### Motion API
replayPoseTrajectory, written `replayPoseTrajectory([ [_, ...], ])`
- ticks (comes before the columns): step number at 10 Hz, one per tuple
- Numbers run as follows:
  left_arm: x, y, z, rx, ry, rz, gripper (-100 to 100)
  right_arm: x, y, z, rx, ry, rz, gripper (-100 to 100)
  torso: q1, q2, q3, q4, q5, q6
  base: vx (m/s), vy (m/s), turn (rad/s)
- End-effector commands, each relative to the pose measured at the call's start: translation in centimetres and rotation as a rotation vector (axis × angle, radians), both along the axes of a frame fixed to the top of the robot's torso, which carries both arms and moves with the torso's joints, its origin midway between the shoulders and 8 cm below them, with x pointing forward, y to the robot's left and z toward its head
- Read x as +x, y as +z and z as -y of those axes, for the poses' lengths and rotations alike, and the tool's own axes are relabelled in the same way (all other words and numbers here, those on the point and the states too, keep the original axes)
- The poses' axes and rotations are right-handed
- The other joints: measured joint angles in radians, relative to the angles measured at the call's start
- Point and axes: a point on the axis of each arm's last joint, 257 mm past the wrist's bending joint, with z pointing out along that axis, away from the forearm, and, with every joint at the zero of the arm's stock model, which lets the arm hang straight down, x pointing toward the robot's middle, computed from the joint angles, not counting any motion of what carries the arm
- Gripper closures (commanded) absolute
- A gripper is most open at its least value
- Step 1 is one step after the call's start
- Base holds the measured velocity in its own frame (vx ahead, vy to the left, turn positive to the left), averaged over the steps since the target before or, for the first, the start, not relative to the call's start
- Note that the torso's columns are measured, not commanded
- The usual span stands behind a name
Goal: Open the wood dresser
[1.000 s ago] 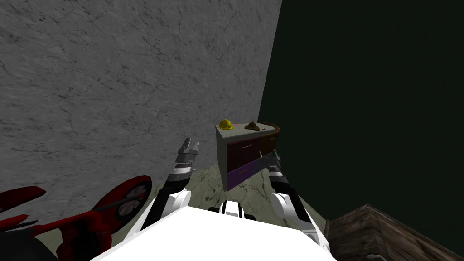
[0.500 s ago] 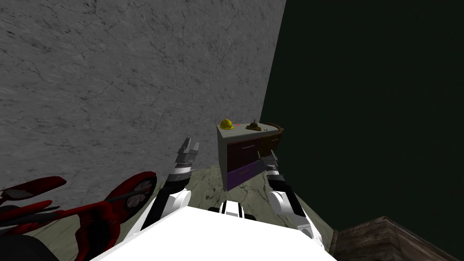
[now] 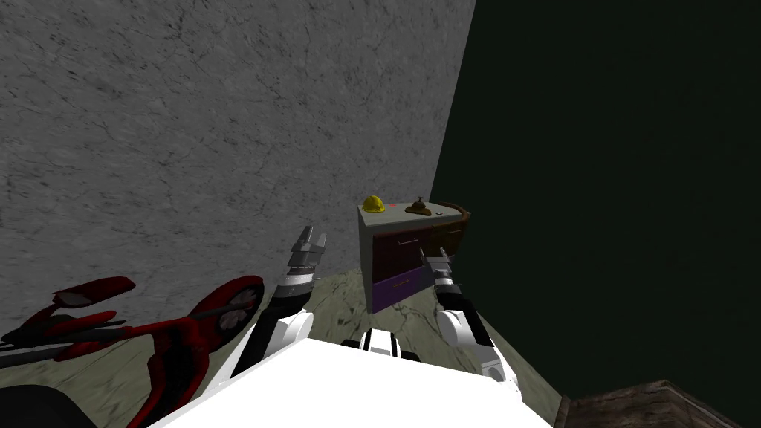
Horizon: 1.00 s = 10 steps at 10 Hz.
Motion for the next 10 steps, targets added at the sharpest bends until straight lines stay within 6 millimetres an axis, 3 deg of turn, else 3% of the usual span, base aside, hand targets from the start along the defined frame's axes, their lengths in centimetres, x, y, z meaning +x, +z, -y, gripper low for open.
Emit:
replayPoseTrajectory([
  [1, 0.0, 0.0, 0.0, 0.0, 0.0, 0.0, 0, 0.7, -1.1, -0.7, 0.091, 0.042, -0.029, -100, 0.002, 0.001, 0.0, 0.0, 0.001, 0.0, 0.005, -0.045, 0.158],
  [5, 0.0, 0.0, 0.0, 0.0, 0.0, 0.0, 0, 1.3, -2.0, -1.2, 0.199, 0.086, -0.055, -100, 0.0, 0.0, 0.0, 0.0, 0.0, 0.0, 0.005, -0.047, 0.065],
  [10, 0.0, 0.0, 0.0, 0.0, 0.0, 0.0, 0, 2.9, -4.5, -2.9, 0.403, 0.165, -0.13, -100, 0.0, 0.0, 0.0, 0.0, 0.0, 0.0, 0.004, -0.052, 0.109],
])
